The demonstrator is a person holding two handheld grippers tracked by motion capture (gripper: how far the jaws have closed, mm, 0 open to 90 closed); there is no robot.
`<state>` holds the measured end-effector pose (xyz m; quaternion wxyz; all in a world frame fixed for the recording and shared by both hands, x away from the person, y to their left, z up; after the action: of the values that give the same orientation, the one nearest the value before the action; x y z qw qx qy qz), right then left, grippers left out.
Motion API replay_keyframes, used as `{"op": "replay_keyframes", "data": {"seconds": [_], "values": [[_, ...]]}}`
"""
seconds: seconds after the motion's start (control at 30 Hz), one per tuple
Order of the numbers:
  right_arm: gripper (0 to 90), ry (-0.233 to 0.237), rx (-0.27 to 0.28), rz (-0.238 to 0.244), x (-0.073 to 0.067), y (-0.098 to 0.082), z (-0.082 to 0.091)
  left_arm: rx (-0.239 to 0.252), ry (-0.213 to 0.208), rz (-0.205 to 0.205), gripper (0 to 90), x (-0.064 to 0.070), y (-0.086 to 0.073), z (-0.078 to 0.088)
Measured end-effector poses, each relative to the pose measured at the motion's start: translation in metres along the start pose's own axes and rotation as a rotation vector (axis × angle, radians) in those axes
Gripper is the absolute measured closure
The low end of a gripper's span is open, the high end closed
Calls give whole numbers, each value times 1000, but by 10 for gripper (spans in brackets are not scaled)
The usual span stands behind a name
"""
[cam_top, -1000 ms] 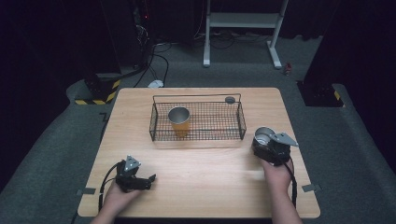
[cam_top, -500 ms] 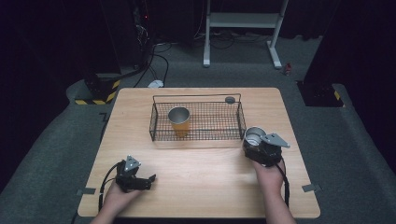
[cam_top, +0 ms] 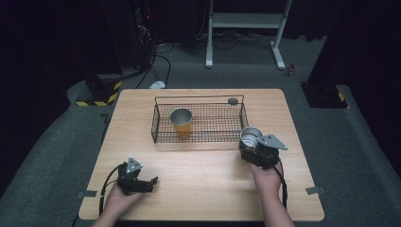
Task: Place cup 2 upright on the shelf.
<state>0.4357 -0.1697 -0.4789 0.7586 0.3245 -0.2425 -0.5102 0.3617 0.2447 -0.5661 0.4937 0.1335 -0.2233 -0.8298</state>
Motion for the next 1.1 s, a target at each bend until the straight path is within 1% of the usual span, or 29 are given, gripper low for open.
{"op": "replay_keyframes", "data": {"seconds": [0.27, 0.53, 0.7, 0.8, 1.0, 1.1], "values": [[185, 15, 17, 26, -10, 12, 5, 0, 0, -1, 2, 0, 0, 0], [185, 30, 36, 33, -16, 26, 8, 2, -1, -3, 2, 0, 0, 0], [185, 29, 41, 50, -19, 36, 7, 1, -1, -3, 2, 0, 0, 0], [185, 33, 45, 44, -20, 42, 6, 1, -1, -3, 2, 0, 0, 0], [185, 30, 43, 63, -23, 53, 3, 1, -1, -3, 2, 0, 0, 0], [185, 34, 48, 59, -24, 59, 1, 2, -1, -3, 2, 0, 0, 0]]}}
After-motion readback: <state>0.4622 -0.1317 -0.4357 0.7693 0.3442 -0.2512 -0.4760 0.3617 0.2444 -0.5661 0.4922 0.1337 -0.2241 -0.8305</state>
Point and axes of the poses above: each handheld gripper's, and its own axes: z roughly backward along the jaws, y roughly out of its top, x roughly to its right, the point moved 5 cm from there along -z, roughly forward along the jaws, and after that the axes turned 15 degrees about -x, right-handed, at the moved point
